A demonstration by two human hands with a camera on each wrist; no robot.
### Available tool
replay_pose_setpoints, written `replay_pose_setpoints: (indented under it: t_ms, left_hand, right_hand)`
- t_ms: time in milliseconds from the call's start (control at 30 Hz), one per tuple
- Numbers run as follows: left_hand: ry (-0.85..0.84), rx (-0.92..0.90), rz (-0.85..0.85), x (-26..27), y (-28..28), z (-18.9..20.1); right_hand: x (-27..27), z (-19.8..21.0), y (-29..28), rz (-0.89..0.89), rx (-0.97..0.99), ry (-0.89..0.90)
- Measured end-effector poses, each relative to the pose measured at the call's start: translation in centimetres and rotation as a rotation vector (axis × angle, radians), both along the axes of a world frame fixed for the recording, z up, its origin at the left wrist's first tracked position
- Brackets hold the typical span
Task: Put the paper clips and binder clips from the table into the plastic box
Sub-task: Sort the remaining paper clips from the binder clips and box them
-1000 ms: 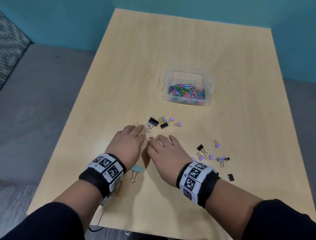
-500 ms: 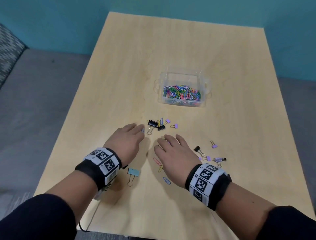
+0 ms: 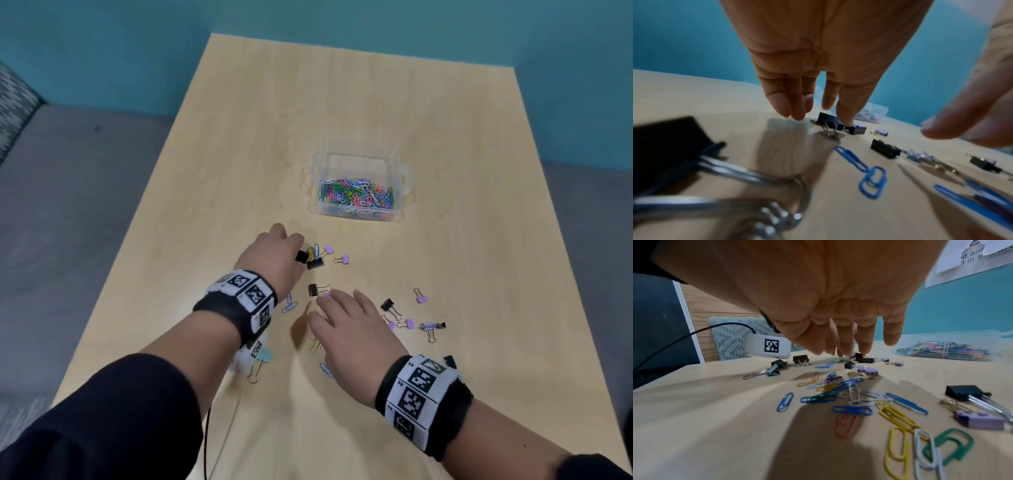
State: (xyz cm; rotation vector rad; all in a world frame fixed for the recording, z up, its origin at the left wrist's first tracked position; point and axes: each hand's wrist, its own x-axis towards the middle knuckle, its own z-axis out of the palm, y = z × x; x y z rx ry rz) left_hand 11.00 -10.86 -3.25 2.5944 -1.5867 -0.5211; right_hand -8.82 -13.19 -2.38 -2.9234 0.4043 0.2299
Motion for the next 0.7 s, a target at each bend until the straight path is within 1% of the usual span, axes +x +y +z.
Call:
replay_pose_setpoints:
  t_ms: [100, 300, 400, 467, 500, 600, 667, 700]
  left_hand:
    - [-0.064, 0.052, -0.054, -0.8, -0.9, -0.4]
    - [-0.123, 0.047, -0.044, -1.9, -1.5, -0.6]
    - [-0.052, -0.065, 0.046, -2.0, -1.3, -0.1]
    - [0.028, -0.159, 0.158, -1.2, -0.8, 0.2]
    - [0.059, -0.175, 0.216, -0.6, -0.3, 0.4]
    - [0.066, -0.108, 0.305, 1.4, 1.3, 0.2]
    - [0.015, -0.06, 0.283, 2.1, 2.1, -0.2]
    - [-0.025, -0.059, 0.241, 2.2, 2.3, -0.4]
  right_hand:
    - [-0.2, -0.1, 0.3, -0.012, -0.015, -0.003]
    - [0.0, -0.3, -0.5, -0.029, -0.035, 0.03]
    - [0.3, -0.4, -0.6, -0.007, -0.038, 0.049]
    - [0.5, -0.5, -0.6, 0.022, -0.049, 0.057]
    - [0.6, -0.5, -0.6, 0.034, -0.053, 0.061]
    - [0.9, -0.6, -0.6, 0.06, -0.06, 0.082]
    - [1.2, -0.6, -0.8, 0.065, -0.069, 0.095]
    - [1.2, -0.7, -0.8, 0.064, -0.075, 0.103]
